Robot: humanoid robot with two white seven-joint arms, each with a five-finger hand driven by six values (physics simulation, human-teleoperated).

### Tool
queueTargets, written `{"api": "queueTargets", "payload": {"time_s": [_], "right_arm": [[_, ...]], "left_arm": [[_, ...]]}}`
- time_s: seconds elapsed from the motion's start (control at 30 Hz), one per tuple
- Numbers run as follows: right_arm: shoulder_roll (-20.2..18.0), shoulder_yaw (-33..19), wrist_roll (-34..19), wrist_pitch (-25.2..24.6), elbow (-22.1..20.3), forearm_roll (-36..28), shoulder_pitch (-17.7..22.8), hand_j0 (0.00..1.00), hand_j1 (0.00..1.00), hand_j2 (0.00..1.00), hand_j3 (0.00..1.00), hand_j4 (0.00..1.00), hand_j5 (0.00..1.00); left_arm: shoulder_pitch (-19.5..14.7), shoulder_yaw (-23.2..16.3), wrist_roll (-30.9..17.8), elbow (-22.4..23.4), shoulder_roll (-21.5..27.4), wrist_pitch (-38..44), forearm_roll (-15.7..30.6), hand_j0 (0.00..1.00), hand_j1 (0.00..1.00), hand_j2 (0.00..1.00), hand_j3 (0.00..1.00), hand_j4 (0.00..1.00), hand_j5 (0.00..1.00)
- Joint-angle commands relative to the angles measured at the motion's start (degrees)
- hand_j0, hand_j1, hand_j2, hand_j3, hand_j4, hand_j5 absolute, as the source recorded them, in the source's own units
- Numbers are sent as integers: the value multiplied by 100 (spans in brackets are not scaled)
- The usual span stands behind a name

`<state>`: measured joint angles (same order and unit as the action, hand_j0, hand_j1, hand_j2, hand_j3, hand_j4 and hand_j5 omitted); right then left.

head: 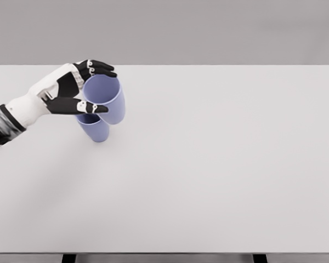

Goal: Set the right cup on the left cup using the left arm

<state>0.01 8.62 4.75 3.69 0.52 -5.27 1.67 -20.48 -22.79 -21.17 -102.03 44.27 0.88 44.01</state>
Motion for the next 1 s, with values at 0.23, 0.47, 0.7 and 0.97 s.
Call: {"api": "queueTargets", "payload": {"time_s": [0.23, 0.47, 0.7, 0.97], "right_arm": [[-1, 0, 0, 0, 1, -1, 0, 100, 100, 100, 100, 100, 100], [-1, 0, 0, 0, 1, -1, 0, 100, 100, 100, 100, 100, 100], [-1, 0, 0, 0, 1, -1, 0, 100, 100, 100, 100, 100, 100], [-1, 0, 0, 0, 1, -1, 0, 100, 100, 100, 100, 100, 100]], "left_arm": [[-9, 47, 8, 175, 64, 0, 46, 69, 69, 69, 69, 69, 69], [-9, 117, -1, 280, 64, 0, 38, 69, 69, 69, 69, 69, 69], [-9, 135, -1, 333, 135, 0, 46, 69, 69, 69, 69, 69, 69], [-35, 187, 8, 421, 179, 141, 46, 69, 69, 69, 69, 69, 69]]}}
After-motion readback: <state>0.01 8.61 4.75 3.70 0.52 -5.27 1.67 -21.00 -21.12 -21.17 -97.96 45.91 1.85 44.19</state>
